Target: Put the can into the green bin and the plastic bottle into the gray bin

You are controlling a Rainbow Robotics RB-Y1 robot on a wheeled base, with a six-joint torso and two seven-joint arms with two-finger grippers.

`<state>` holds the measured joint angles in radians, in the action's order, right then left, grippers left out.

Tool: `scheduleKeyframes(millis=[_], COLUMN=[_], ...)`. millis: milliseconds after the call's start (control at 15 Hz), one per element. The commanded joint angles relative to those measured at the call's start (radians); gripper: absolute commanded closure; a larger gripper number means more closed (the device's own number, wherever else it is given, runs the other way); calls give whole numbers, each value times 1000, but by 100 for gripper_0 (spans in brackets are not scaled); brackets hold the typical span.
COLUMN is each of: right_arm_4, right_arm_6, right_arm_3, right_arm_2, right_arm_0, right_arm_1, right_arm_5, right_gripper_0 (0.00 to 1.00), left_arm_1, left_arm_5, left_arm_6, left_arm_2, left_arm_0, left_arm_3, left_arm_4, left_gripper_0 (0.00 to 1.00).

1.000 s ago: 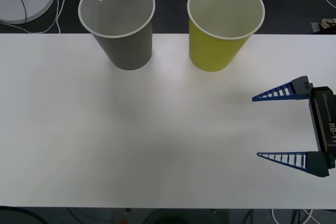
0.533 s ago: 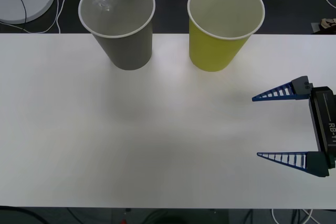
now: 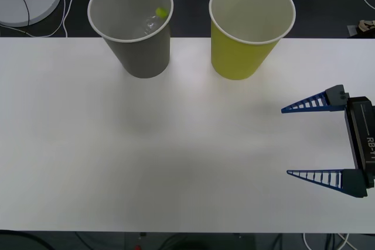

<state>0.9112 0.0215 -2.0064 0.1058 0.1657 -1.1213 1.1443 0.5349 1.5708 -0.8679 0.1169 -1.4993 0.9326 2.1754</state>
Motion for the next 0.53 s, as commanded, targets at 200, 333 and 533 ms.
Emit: scheduleKeyframes(millis=[200,333,533], right_arm_4=[0,0,0], right_arm_6=[0,0,0], right_arm_3=[0,0,0], right_arm_2=[0,0,0], right_arm_0=[0,0,0], right_arm_1=[0,0,0], right_arm_5=[0,0,0], right_gripper_0=[0,0,0], left_arm_1=[13,42,97], left_arm_5=[0,0,0], left_arm_6=[4,3,-45], left_arm_2=[-2,-2,-2], left_arm_0=[5,33,134], left_arm_3=[0,6,157], left_arm_4=[-17,-85,-155], left_gripper_0=[0,0,0])
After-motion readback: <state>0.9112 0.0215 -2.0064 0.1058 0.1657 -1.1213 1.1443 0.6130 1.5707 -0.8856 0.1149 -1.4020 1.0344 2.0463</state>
